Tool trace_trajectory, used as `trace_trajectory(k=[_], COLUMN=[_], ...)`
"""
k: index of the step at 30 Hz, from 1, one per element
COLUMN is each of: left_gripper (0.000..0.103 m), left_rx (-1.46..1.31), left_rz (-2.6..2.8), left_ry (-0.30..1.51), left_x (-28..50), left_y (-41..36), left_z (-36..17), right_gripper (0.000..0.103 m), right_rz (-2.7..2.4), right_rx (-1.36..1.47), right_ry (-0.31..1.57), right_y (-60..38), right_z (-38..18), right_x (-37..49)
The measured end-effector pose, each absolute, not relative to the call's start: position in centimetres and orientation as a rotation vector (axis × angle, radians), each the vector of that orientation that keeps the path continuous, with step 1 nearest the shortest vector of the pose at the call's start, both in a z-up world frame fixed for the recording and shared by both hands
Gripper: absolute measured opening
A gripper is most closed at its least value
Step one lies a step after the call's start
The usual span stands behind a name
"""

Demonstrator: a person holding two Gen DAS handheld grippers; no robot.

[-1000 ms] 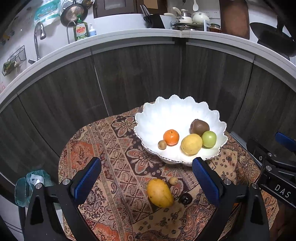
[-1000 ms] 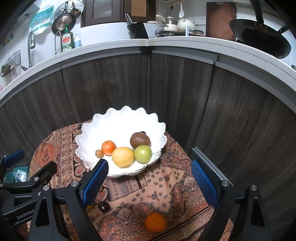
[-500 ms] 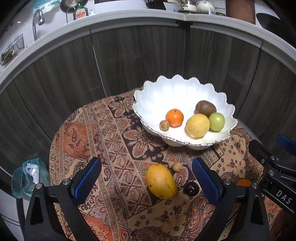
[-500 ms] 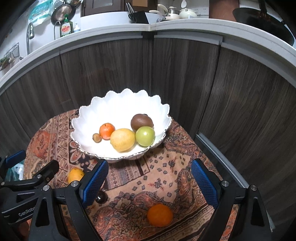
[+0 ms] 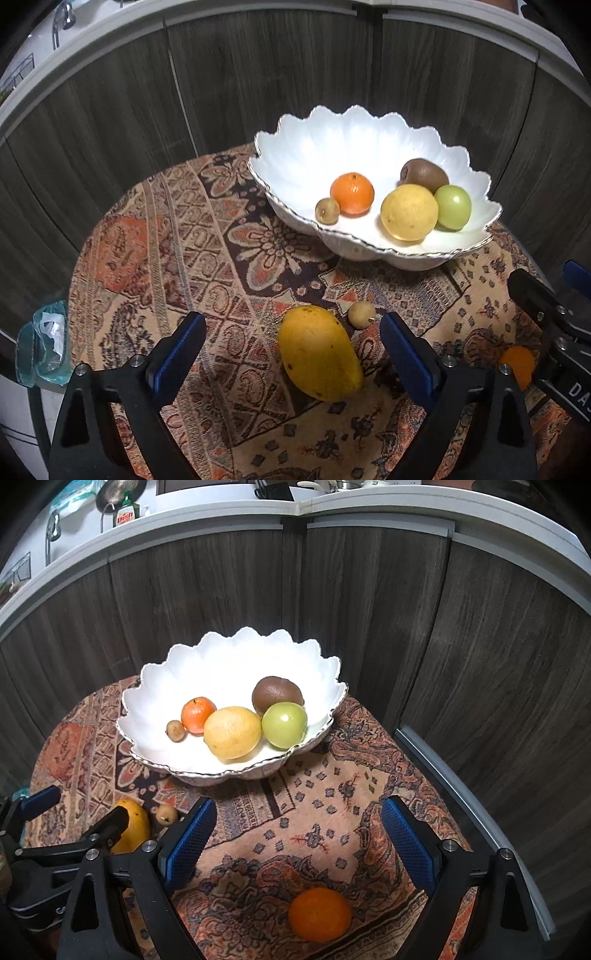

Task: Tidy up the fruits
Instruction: 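Grasp the yellow mango with the left tool while the right tool grasps the small brown fruit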

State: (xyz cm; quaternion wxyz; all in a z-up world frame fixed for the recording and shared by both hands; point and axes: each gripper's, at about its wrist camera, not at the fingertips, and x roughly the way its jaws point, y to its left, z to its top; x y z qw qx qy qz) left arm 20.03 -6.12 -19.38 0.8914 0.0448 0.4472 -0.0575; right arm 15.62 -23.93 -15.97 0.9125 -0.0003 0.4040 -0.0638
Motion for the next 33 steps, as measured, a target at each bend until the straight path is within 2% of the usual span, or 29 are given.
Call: trace_trajectory(k=[12, 21, 33], left_gripper=[0.079, 0.057, 0.053], left_rx=[0.107, 0.101, 0.095], left_rz=[-0.126, -0.175, -0.168], left_ry=[1.021, 1.045, 1.048], left_x=[21.1, 21.1, 20.5], left_y=[-7.0, -7.6, -7.1], left_z=[-22.9, -23.8, -23.2], right_gripper=[0.092, 0.092, 0.092], right_rz=[-0.109, -0.11, -0.108], right_rx=[-0.013, -0.001, 0.007], right_ry=[0.877, 0.896, 0.9], right_y=[-23.3, -23.4, -23.5], right_z=[-18.0, -18.6, -18.8], right_x=[16.5, 16.7, 16.7])
